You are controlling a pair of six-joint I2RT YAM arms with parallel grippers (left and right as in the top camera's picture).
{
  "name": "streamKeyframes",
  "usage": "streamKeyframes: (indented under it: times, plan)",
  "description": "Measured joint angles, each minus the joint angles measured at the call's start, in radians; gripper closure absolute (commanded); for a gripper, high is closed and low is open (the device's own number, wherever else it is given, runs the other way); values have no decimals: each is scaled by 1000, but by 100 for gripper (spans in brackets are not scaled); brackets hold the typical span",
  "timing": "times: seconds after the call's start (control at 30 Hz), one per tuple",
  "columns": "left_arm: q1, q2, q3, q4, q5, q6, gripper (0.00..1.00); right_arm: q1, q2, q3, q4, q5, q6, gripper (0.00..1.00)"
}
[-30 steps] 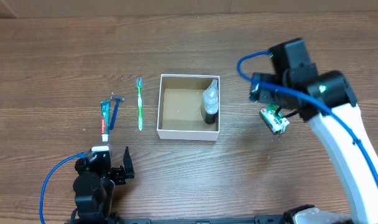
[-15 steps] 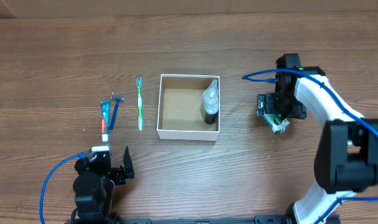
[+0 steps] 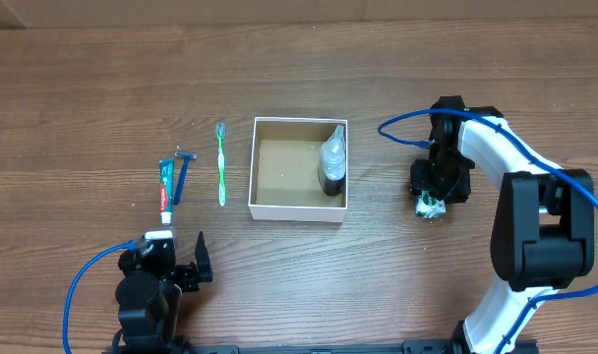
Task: Pack container
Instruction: 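Grasp the green Dettol soap bar with the right gripper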
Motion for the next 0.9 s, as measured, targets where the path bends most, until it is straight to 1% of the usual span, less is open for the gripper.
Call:
streamKeyframes:
  times: [0.07, 0.1, 0.17, 0.23, 0.3, 0.33, 0.37, 0.4, 0.43, 0.47, 0.53, 0.63, 0.7, 0.77, 0.9]
  plan:
    - [0, 0, 0, 0, 0, 0, 0, 5, -47, 6, -24, -4, 7, 42]
    - [0, 0, 0, 0, 0, 0, 0, 10, -97, 18, -44, -8, 12, 45]
    - [0, 0, 0, 0, 0, 0, 0, 30, -208, 50, -75, -16, 20, 48]
    - [0, 0, 0, 0, 0, 0, 0, 76, -345, 83, -91, -37, 31, 48]
    - [0, 0, 0, 0, 0, 0, 0, 148, -479, 97, -88, -50, 39, 34]
    - [0, 0, 0, 0, 0, 0, 0, 197, -549, 105, -89, -53, 47, 31]
    - [0, 0, 0, 0, 0, 0, 0, 220, -578, 106, -84, -32, 75, 29]
    - [0, 0, 0, 0, 0, 0, 0, 226, -589, 106, -82, -21, 84, 27]
    - [0, 0, 0, 0, 0, 0, 0, 227, -592, 106, -79, 1, 106, 22]
    - [0, 0, 0, 0, 0, 0, 0, 211, -576, 106, -70, 11, 113, 18]
    - [0, 0, 0, 0, 0, 0, 0, 165, -518, 93, -41, 24, 130, 17]
    - [0, 0, 0, 0, 0, 0, 0, 85, -377, 53, -1, 34, 138, 16]
    - [0, 0, 0, 0, 0, 0, 0, 36, -220, 30, 17, 27, 142, 16]
    - [0, 0, 0, 0, 0, 0, 0, 28, -135, 23, 27, 25, 145, 16]
    - [0, 0, 0, 0, 0, 0, 0, 28, -51, 22, 51, 14, 149, 18]
